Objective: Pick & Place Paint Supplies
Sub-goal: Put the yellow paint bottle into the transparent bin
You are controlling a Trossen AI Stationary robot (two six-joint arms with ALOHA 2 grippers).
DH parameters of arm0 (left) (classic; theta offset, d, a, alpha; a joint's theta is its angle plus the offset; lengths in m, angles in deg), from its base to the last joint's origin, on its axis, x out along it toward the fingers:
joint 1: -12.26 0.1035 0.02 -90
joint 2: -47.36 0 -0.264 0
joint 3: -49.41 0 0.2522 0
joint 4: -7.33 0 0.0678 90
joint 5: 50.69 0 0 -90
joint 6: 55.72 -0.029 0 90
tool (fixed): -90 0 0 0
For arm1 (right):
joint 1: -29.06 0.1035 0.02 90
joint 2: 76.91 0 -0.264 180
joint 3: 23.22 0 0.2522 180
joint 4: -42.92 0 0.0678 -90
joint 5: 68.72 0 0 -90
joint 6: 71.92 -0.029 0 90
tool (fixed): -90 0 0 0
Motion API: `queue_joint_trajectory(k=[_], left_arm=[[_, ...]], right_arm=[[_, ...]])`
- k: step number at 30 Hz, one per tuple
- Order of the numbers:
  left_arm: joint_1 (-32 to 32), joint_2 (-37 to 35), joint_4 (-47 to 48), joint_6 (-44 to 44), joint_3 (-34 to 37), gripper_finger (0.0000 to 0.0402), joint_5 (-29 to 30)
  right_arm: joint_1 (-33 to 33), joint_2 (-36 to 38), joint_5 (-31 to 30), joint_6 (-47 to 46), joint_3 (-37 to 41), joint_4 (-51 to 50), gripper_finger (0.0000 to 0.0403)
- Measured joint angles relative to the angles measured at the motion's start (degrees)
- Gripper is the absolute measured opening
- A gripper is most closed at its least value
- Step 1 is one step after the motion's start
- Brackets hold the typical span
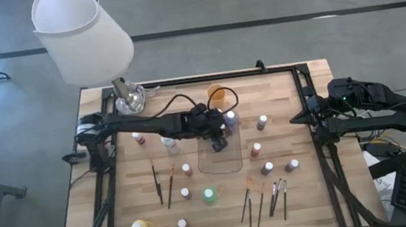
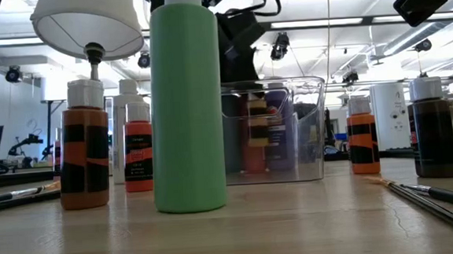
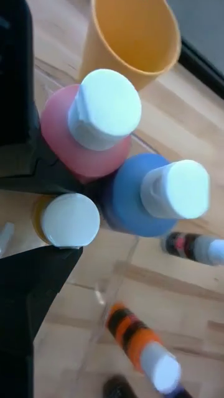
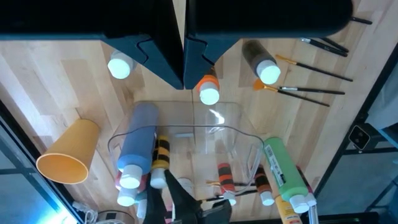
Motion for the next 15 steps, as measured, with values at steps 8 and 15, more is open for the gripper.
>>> queue_joint_trajectory(k=[8,15], left_arm=[[-1.70,0.00,-1.49,0.51,1.12,0.0124,2.81],[-3.05,-1.56,1.69,-0.10,0.05,0.0124,4.39]], right_arm=[[0.00,0.00,0.01,-0.01,0.00,0.04,0.0008],[0.00,0.00,0.01,0.01,0.00,0.06,0.0008]])
